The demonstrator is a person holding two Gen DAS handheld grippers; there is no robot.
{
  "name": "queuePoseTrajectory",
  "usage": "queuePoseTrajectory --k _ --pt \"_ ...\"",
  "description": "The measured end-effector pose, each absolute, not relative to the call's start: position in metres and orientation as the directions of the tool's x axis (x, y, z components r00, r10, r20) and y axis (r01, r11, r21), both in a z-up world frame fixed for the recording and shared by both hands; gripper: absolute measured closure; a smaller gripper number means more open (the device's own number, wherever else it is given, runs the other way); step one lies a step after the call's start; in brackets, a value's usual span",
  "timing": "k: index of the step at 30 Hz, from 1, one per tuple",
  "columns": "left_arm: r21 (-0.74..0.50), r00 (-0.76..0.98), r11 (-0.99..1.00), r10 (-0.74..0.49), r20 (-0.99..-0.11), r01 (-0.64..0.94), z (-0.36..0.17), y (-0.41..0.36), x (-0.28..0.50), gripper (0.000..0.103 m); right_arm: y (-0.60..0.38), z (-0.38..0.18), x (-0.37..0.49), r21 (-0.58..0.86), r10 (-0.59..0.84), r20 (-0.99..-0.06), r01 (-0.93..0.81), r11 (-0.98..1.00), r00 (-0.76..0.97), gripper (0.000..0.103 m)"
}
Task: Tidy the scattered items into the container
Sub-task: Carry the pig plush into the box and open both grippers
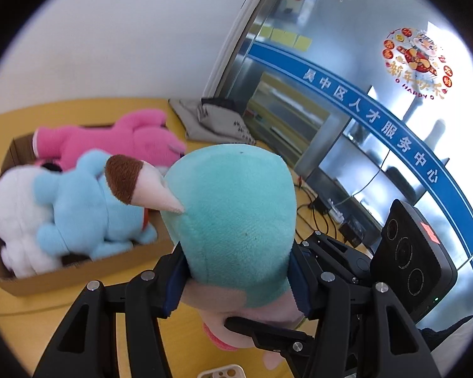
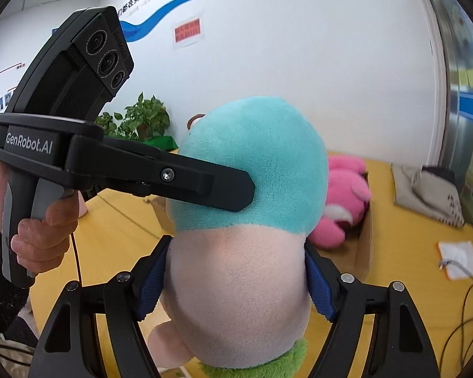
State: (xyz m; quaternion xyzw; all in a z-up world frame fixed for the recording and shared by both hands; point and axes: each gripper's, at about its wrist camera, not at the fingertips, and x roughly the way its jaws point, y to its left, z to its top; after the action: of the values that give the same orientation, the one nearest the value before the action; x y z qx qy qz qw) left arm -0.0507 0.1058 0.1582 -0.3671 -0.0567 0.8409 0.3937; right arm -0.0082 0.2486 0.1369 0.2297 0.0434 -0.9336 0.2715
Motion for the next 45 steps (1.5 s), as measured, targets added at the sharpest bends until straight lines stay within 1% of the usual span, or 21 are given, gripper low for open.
queuePoseTrajectory --k 8,13,17,20,28,35,38,41,45 --pt "-0.306 -0.473 -0.688 0.694 -0.542 -0.658 0.196 0.117 -0.073 0.048 0.253 0.170 -0.038 0.017 -0.469 -0.385 0.502 -0.865 -0.795 0.022" --pt "-0.304 -0.463 -0.665 0.715 -0.524 -0.682 0.202 0.123 -0.097 0.048 0.252 0.179 -0.060 -0.012 -0.437 -0.383 0.477 -0.879 -0.814 0.022" --pt "-0.304 -0.457 -0.659 0.719 -0.525 -0.688 0.196 0.126 -0.117 0.047 0.254 0.175 -0.080 -0.024 -0.421 -0.387 0.465 -0.885 -0.820 0.022" --pt "-0.302 -0.454 -0.667 0.708 -0.541 -0.681 0.186 0.132 -0.136 0.047 0.257 0.164 -0.100 -0.015 -0.415 -0.401 0.459 -0.888 -0.817 0.022" --pt "-0.358 -0.407 -0.665 0.711 -0.574 -0.656 0.147 0.136 -0.183 0.047 0.258 0.127 -0.141 -0.020 -0.396 -0.437 0.449 -0.893 -0.808 0.022" --pt "-0.385 -0.362 -0.691 0.677 -0.641 -0.611 0.104 0.147 -0.212 0.046 0.264 0.085 -0.169 -0.038 -0.378 -0.493 0.454 -0.890 -0.784 0.022" --pt "-0.401 -0.335 -0.705 0.660 -0.672 -0.584 0.082 0.152 -0.220 0.045 0.268 0.065 -0.179 -0.021 -0.380 -0.531 0.460 -0.887 -0.757 0.022" --pt "-0.449 -0.314 -0.695 0.681 -0.662 -0.562 0.070 0.150 -0.229 0.043 0.275 0.059 -0.184 0.012 -0.389 -0.544 0.457 -0.890 -0.743 0.021" --pt "-0.444 -0.305 -0.714 0.659 -0.688 -0.541 0.065 0.153 -0.240 0.042 0.275 0.056 -0.192 0.052 -0.395 -0.566 0.447 -0.893 -0.724 0.018"
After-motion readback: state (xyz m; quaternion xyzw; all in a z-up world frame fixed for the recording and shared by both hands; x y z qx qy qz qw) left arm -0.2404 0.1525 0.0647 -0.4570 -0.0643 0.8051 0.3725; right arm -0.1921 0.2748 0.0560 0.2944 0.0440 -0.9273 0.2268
